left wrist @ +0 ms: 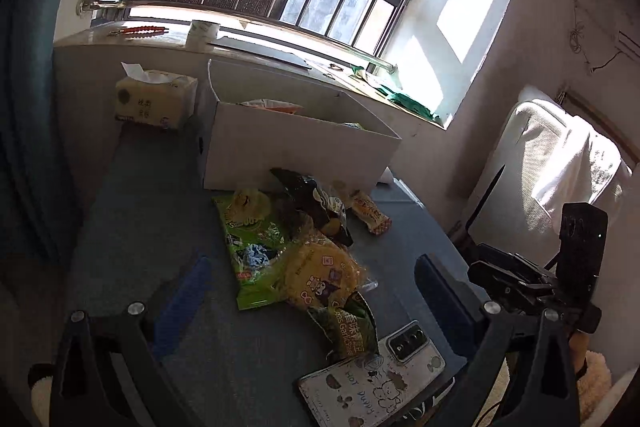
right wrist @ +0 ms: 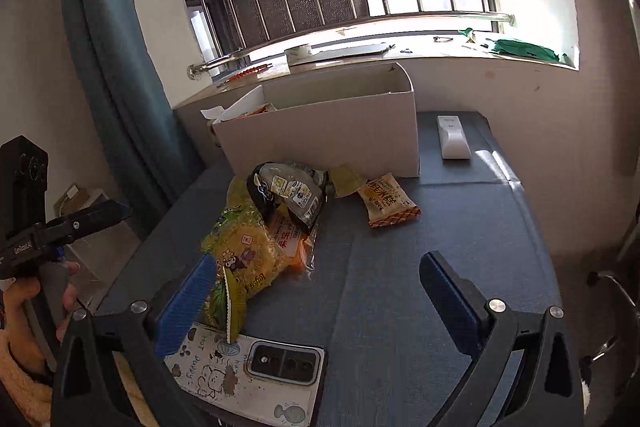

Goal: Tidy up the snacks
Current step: 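Drop the green seaweed pack into the box and open the left gripper, then grasp the orange rice-cake packet with the right gripper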

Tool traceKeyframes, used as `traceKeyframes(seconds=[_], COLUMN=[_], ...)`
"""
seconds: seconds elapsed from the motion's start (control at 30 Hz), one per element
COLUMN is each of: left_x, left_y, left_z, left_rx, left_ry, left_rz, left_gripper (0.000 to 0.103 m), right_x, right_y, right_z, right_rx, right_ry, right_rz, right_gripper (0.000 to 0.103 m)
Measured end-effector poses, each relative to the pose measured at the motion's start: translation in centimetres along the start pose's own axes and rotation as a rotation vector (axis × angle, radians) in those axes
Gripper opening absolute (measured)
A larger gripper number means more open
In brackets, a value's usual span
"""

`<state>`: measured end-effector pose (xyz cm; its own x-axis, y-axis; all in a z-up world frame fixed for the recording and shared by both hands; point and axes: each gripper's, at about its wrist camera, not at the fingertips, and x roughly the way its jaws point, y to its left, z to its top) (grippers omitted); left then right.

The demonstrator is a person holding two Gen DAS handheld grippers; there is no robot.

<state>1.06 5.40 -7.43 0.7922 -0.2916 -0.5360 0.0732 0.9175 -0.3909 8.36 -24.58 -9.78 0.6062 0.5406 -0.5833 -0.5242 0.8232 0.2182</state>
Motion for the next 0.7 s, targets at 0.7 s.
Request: traceKeyframes(seconds=[0.7], left_x=[1.6], left_y=[0.0], left_z=[-2.2], left_rx=[0.007], left_ry=[0.061], left_rz=[0.019], left_gripper=[0.103], right_x=[12.8], right_y=[-4.1], right_z=[5.1], right_rx=[-0.185], right_ry=[0.167], right_rz=[-0.219], right_gripper=[0.103])
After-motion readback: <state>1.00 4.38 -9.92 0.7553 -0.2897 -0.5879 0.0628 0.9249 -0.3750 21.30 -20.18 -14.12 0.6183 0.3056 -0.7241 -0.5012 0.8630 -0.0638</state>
